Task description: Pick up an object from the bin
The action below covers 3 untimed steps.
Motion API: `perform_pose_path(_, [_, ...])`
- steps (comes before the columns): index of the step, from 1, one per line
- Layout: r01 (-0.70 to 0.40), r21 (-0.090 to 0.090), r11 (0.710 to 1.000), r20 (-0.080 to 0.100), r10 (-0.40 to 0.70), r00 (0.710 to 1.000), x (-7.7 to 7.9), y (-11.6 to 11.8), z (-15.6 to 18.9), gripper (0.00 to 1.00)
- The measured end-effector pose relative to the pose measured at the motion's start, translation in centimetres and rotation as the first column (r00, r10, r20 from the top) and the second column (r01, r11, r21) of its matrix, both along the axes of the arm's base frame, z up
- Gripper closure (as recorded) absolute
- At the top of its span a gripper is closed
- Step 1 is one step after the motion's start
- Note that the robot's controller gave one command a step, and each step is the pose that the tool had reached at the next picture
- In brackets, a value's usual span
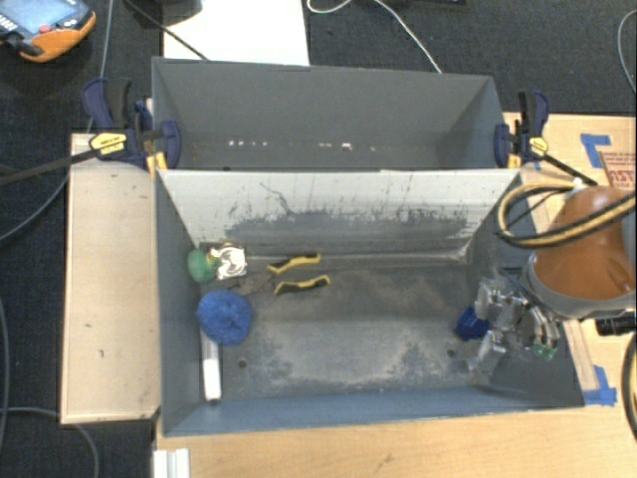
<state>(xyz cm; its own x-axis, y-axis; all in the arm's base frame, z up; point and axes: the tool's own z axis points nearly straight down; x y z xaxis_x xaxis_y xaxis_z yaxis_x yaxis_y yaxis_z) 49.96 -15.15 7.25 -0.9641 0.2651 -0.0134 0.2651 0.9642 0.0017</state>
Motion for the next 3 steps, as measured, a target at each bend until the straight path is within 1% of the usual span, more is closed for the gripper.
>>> perform_pose_path(3, [-0.007,-0.001,1.000,0.000,0.007,1.000,0.01,-0.01,0.01,0.00])
